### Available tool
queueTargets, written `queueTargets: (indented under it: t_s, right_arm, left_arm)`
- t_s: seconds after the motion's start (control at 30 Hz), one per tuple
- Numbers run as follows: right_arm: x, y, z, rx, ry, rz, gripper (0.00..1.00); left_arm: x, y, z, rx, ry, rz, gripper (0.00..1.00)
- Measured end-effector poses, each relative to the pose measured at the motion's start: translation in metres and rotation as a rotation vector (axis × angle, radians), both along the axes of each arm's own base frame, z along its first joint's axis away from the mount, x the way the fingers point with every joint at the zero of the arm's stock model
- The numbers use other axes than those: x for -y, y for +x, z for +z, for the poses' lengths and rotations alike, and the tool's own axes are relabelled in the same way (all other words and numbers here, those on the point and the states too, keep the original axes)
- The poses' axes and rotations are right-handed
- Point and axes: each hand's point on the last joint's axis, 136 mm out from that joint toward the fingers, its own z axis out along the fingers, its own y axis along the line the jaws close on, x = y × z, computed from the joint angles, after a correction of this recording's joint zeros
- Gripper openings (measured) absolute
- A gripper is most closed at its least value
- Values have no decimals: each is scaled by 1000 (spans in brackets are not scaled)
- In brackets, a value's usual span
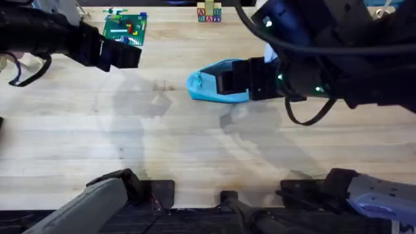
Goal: Unzip the bag, pick up the pens from the table one at a time and place them inside, then zip the bag closed.
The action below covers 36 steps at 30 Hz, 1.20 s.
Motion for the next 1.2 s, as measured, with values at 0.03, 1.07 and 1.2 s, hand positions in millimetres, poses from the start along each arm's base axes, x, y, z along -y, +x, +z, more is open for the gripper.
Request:
queueTargets:
  t_s: [0.03,1.07,1.2]
  right_arm:
    - [1,0,0,2,-1,-5,997]
    - [-29,0,-8,2,51,-25,996]
    - [-49,0,-14,6,67,2,995]
  left_arm:
    - [-1,0,0,-2,4,3,994]
    - [0,-18,-38,-92,-123,-231,993]
    - [4,-12,-41,-58,-136,-294,993]
